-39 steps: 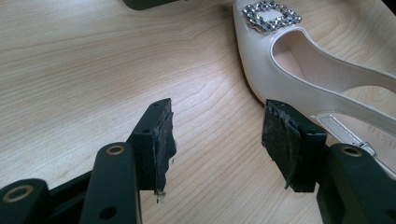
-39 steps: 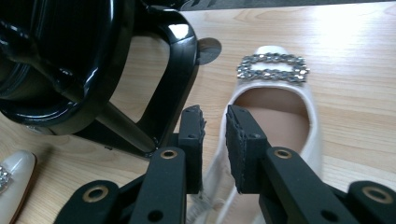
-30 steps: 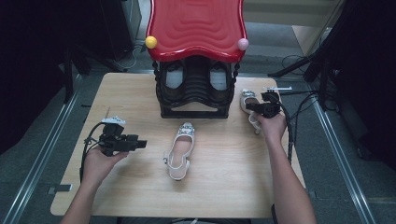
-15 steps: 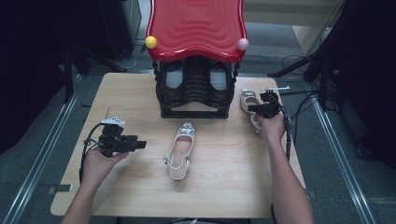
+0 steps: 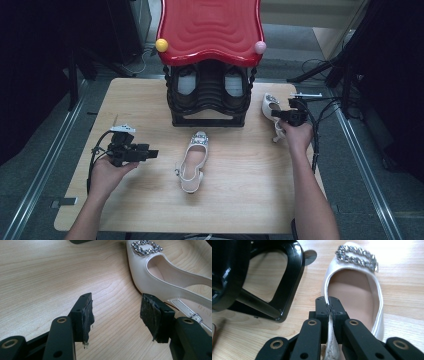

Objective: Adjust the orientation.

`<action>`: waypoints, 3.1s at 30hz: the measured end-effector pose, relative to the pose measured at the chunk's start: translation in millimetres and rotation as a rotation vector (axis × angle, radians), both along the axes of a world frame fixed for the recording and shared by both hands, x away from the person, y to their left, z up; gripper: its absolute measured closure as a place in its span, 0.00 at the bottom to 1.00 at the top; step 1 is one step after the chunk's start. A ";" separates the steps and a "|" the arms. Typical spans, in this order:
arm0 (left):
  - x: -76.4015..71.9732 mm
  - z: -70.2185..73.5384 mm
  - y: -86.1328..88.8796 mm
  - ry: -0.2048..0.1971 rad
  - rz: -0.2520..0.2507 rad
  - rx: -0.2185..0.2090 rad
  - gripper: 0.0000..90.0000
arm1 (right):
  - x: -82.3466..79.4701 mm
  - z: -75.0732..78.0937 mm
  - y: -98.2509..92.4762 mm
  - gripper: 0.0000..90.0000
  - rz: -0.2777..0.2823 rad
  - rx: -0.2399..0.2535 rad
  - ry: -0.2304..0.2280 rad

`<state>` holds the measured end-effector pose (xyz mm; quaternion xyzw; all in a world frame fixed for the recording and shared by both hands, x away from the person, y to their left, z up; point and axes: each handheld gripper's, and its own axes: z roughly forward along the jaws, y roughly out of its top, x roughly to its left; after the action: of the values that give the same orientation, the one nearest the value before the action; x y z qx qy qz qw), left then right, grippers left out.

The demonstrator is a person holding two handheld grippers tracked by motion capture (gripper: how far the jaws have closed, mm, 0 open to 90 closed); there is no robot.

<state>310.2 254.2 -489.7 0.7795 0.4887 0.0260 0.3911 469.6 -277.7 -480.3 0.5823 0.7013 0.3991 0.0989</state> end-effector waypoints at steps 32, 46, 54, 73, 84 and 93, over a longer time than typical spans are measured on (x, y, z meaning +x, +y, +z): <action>19.7 2.4 -24.7 -0.023 -0.074 -0.008 0.48 | -62.5 21.8 -9.8 0.98 0.031 0.050 -0.013; 27.4 3.0 -31.0 -0.039 -0.094 -0.006 0.46 | -95.0 22.0 3.1 0.98 0.091 0.042 -0.012; 29.6 2.9 -33.3 -0.046 -0.101 -0.005 0.47 | -108.7 22.2 15.4 0.98 0.133 0.039 -0.008; 29.9 2.2 -35.7 -0.047 -0.108 0.001 0.47 | -125.5 15.9 58.5 0.98 0.271 0.046 0.026; 29.7 2.3 -36.1 -0.047 -0.111 0.003 0.47 | -127.2 10.7 87.1 0.98 0.333 0.026 0.036; 29.3 2.4 -36.7 -0.046 -0.116 0.004 0.47 | -126.5 4.6 100.2 0.98 0.361 0.010 0.051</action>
<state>339.5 217.5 -487.3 0.8065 0.4336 0.0223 0.4013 343.1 -177.6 -475.7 0.4576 0.7947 0.3988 0.0051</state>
